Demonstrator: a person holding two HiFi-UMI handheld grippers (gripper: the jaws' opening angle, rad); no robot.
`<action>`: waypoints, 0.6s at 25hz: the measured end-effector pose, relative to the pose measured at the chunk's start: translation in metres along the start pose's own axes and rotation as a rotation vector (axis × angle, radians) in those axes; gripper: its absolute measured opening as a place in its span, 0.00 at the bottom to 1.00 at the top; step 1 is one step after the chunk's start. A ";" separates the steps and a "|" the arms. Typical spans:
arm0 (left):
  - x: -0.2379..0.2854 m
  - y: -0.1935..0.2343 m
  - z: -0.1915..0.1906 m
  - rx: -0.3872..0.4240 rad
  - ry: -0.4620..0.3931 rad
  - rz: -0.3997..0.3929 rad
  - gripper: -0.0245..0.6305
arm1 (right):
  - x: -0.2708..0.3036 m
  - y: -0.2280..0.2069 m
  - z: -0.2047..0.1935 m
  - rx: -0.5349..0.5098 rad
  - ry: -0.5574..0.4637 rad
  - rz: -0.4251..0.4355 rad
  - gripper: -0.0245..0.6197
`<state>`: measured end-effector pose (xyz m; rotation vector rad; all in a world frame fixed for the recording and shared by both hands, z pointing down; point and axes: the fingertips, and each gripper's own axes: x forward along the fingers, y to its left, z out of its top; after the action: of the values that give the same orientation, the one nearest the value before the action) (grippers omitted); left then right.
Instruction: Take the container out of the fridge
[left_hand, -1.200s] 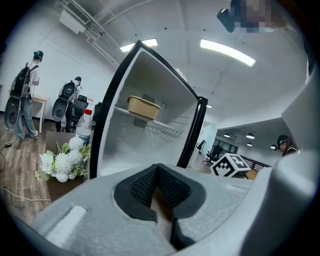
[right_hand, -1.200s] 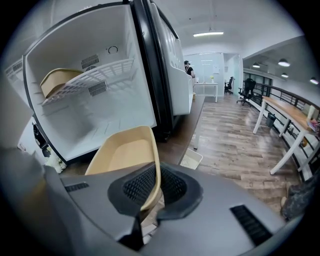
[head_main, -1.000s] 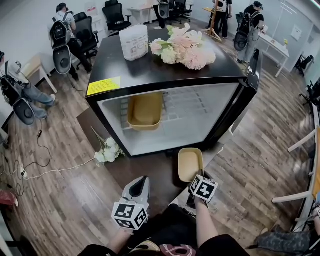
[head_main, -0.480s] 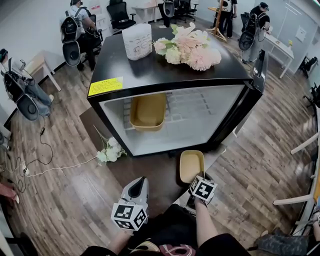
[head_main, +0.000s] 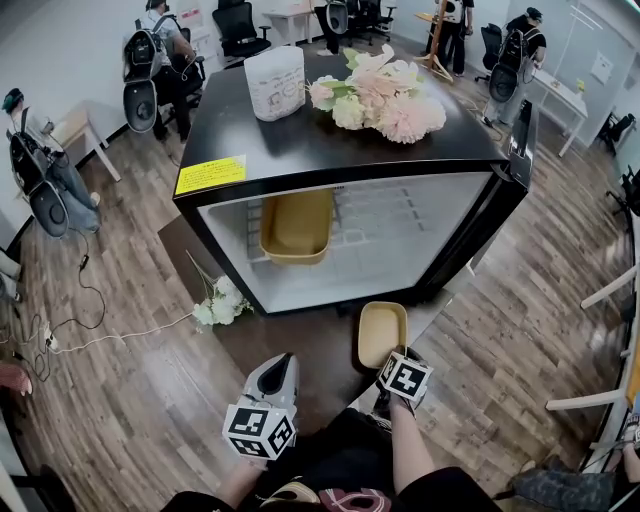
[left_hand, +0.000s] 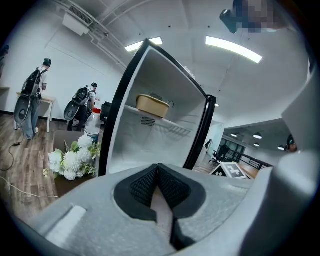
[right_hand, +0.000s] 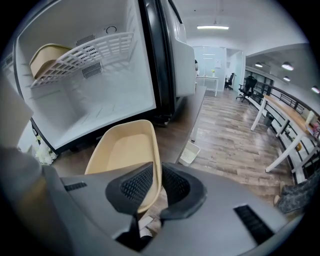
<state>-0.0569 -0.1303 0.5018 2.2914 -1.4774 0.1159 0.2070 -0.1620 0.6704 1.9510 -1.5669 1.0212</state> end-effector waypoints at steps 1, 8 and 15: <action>0.000 0.000 0.000 0.000 0.001 -0.001 0.05 | 0.001 0.001 -0.001 0.004 0.008 0.004 0.14; 0.001 0.005 0.002 -0.008 -0.005 0.013 0.05 | -0.001 0.011 0.000 0.037 0.013 0.080 0.25; 0.002 0.007 0.009 0.019 -0.008 0.023 0.05 | -0.023 0.013 0.024 0.041 -0.049 0.156 0.37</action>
<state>-0.0632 -0.1377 0.4963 2.2925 -1.5139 0.1276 0.1987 -0.1682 0.6362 1.9182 -1.7615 1.0825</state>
